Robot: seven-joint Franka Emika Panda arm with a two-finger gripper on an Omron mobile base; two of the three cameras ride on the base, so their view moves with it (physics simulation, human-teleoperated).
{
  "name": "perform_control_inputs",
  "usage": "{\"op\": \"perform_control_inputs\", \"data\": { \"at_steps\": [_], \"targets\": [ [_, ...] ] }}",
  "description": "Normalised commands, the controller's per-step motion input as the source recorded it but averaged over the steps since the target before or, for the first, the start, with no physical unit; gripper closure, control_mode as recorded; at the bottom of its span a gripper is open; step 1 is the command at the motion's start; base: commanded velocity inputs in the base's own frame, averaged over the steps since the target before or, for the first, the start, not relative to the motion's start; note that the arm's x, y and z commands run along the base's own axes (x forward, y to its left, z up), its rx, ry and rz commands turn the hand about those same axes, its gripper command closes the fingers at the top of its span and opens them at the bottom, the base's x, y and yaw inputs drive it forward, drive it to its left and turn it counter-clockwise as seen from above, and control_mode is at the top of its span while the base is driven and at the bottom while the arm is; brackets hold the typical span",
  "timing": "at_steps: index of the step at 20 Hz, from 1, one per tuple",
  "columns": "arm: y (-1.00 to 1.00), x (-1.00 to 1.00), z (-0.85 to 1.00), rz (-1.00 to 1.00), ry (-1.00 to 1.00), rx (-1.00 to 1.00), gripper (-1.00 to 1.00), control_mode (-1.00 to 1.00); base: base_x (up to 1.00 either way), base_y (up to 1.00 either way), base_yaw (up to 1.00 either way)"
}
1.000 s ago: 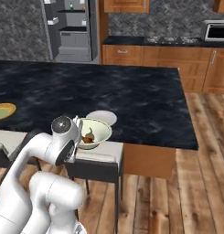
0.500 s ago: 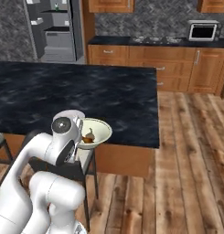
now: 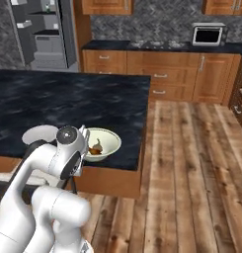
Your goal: Pick the chicken drumstick and garlic from their plates and place them in the bowl. Then put the bowl in the fridge.
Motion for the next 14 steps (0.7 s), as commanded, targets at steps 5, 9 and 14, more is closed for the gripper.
{"op": "perform_control_inputs", "data": {
  "at_steps": [5, 9, 14],
  "targets": [
    [0.00, 0.00, 0.00, 0.00, 0.00, 0.00, 1.00, 1.00, 0.48, -0.66, 0.00],
    [0.00, 0.00, 0.00, 0.00, 0.00, 0.00, 1.00, 1.00, 0.38, -0.70, 0.00],
    [0.00, 0.00, 0.00, 0.00, 0.00, 0.00, 1.00, 1.00, 0.26, -0.75, 0.00]
  ]
}}
